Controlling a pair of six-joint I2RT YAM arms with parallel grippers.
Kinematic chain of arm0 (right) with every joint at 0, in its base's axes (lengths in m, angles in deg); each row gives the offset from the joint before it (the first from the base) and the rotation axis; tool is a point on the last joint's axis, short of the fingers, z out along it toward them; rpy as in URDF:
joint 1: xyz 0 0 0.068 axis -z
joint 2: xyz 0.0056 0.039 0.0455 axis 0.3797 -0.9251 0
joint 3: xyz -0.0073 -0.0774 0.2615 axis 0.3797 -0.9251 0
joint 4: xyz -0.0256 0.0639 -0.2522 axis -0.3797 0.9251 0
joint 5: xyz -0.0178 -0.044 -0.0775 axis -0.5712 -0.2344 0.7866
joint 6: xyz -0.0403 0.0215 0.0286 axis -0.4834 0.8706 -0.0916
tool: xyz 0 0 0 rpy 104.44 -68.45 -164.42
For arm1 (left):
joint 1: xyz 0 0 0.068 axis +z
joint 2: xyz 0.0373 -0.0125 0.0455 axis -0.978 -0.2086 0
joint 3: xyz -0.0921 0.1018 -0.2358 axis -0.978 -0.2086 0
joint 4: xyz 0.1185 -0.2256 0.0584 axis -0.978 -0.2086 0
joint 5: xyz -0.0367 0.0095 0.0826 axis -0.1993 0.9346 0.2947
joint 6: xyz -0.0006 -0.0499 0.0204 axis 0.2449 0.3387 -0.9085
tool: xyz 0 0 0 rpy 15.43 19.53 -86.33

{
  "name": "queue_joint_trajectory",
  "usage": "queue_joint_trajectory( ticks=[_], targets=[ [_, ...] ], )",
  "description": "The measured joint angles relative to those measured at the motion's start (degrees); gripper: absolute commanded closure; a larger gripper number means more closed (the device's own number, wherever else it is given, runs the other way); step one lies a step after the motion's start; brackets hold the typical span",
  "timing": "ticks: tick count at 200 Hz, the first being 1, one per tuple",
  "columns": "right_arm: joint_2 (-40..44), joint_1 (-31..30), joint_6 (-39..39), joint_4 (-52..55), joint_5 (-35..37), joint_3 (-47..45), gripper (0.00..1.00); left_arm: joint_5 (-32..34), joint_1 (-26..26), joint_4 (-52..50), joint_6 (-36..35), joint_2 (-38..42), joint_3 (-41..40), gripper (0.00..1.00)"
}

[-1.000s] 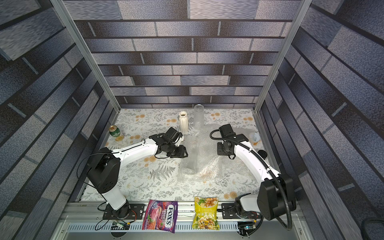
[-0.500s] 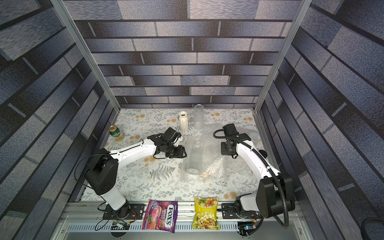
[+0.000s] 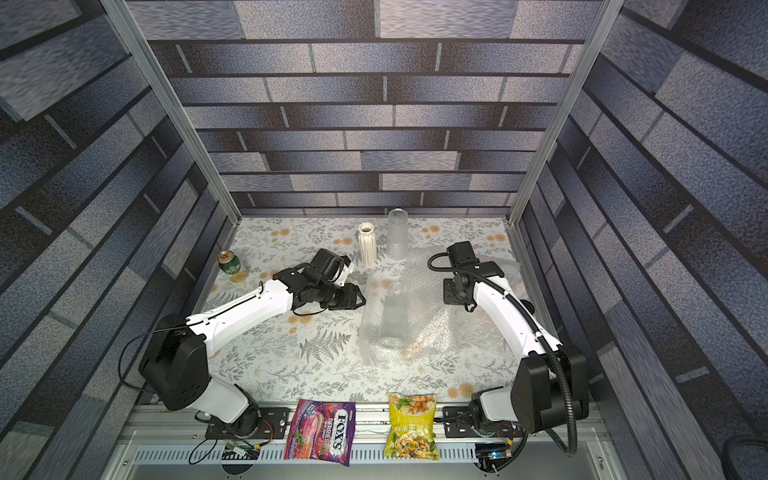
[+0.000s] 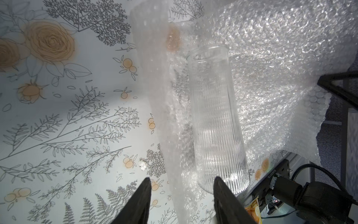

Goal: Unwrap the vase from the bubble wrap
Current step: Unwrap the bubble wrap at the center of the board.

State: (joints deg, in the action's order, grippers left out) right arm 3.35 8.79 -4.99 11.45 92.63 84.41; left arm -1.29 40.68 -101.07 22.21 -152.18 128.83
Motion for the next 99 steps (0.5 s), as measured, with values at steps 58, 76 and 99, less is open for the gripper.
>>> queue_joint_trajectory(
  ticks=[58, 76, 99],
  targets=[
    [-1.18, 0.15, -0.02, 0.72, 0.20, 0.50, 0.96, -1.92, -3.32, 2.34, 0.22, -4.55, 0.02, 0.53],
    [-1.18, 0.15, -0.24, 1.36, 0.17, 1.14, 0.91, -2.19, -3.39, 2.99, 0.22, -6.34, -0.09, 0.55],
    [-1.18, 0.15, -0.50, 2.21, 0.39, 2.71, 0.85, -2.36, -2.97, 4.52, 0.22, -7.52, -2.43, 0.55]
  ],
)
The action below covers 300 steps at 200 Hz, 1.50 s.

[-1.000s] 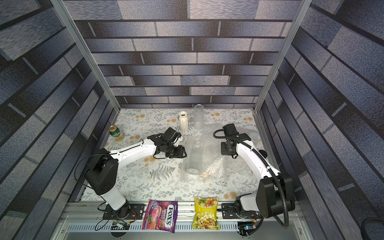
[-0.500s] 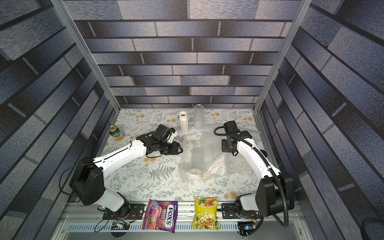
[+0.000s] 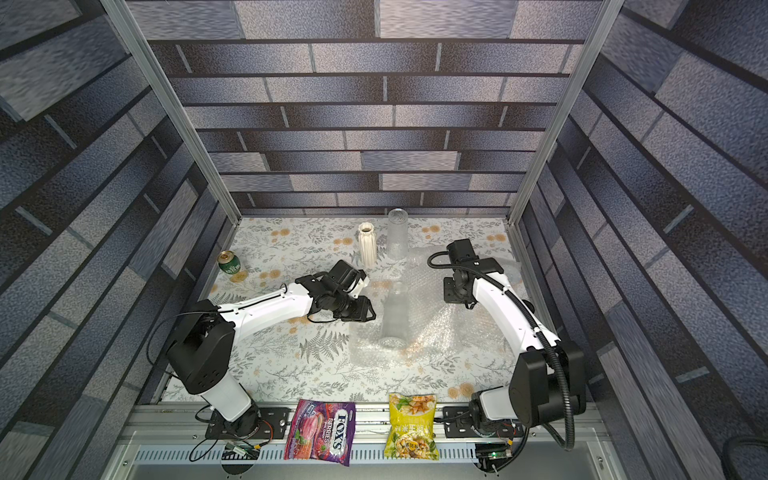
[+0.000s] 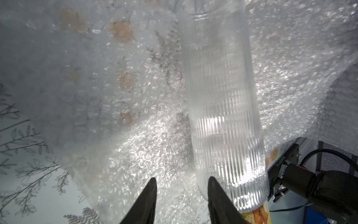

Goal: Unwrap the vase from the bubble wrap
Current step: Unwrap the bubble wrap at the center of the board.

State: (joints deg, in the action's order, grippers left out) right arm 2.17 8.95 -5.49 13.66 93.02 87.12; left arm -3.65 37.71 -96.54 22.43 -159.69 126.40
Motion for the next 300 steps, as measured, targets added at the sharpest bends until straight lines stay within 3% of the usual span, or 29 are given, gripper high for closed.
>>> queue_joint_trajectory(
  ticks=[50, 80, 125, 160, 205, 257, 300],
  targets=[
    [0.48, 0.07, -1.14, 1.36, 1.38, 2.82, 0.57, -0.20, 1.38, 0.39, 0.00, -2.10, -4.42, 0.54],
    [1.49, 0.13, -0.90, 2.47, -0.13, 4.04, 0.53, -0.20, 2.21, 1.16, 0.00, -2.56, -4.87, 0.48],
    [3.61, 0.15, 1.42, 2.03, -9.44, 4.61, 0.50, 1.03, 2.73, 2.82, 0.20, -2.36, -5.09, 0.42],
    [4.94, -1.86, 5.09, -0.76, -14.53, 3.69, 0.49, 4.55, 3.04, 3.56, 0.83, 2.91, -6.58, 0.36],
    [4.09, -10.12, 9.81, -5.70, -15.06, 2.97, 0.43, 11.37, 3.21, 4.90, 0.96, 13.94, -6.69, 0.24],
    [-5.42, -15.87, 14.34, -11.54, -13.97, 2.95, 0.38, 17.16, 4.02, 6.01, -1.14, 24.87, -9.35, 0.03],
    [-11.43, -17.81, 16.57, -12.83, -12.66, 3.87, 0.35, 17.79, 6.58, 5.70, -2.43, 28.70, -10.51, 0.02]
  ],
)
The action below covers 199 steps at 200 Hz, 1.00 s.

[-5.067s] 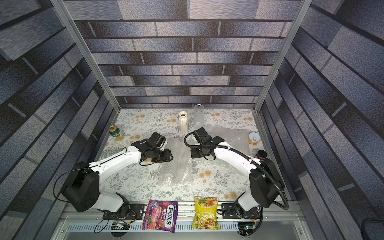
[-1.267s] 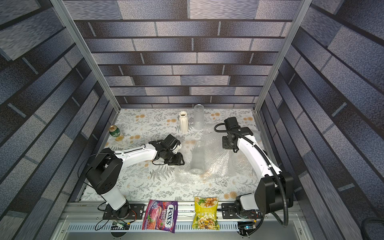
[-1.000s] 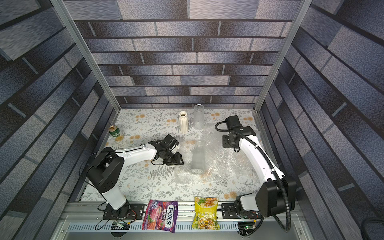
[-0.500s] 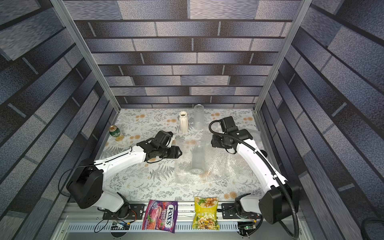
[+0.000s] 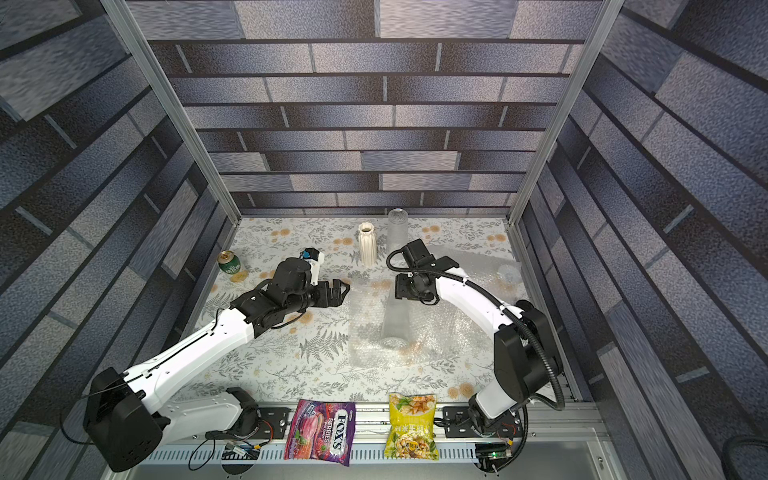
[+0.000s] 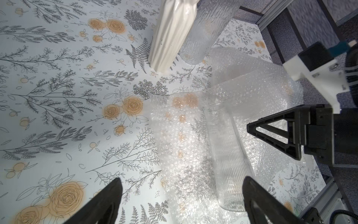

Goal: Unwrap the vase from the bubble wrap
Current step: Unwrap the bubble wrap at the center of the board, then adjust the vase with the bubble wrap.

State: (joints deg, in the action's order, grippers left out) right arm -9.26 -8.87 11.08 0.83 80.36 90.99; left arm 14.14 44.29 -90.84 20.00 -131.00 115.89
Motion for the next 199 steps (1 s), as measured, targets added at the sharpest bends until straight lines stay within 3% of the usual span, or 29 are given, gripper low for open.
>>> queue_joint_trajectory(
  ticks=[199],
  targets=[
    [-18.16, -0.33, 1.64, 0.81, 5.14, 12.28, 0.29, -2.75, 6.01, -0.76, -1.31, 4.52, -3.89, 0.03]
  ],
)
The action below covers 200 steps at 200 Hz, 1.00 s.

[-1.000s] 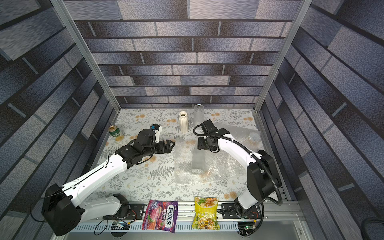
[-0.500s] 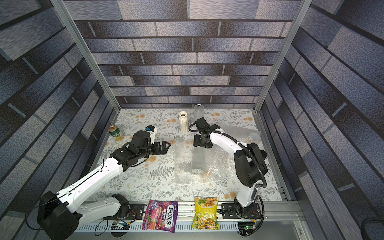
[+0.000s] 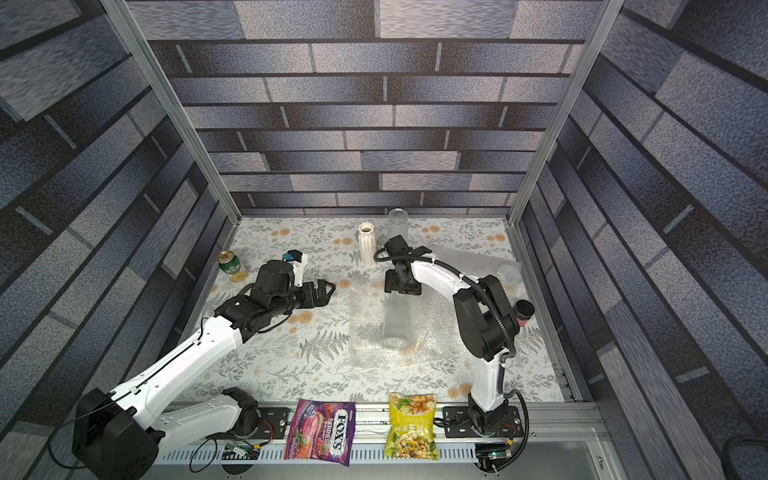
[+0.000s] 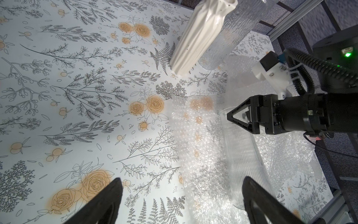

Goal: Unwrap the vase from the bubble wrap
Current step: Adjust the vase with the bubble wrap.

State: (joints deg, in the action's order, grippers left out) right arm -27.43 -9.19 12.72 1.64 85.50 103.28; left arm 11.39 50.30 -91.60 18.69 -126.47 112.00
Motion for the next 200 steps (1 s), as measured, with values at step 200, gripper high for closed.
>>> queue_joint_trajectory(
  ticks=[200],
  targets=[
    [-10.23, 0.00, -0.22, 3.69, -0.44, 11.37, 0.31, -4.39, 2.95, 1.31, -1.14, -2.16, 0.00, 0.04]
  ],
)
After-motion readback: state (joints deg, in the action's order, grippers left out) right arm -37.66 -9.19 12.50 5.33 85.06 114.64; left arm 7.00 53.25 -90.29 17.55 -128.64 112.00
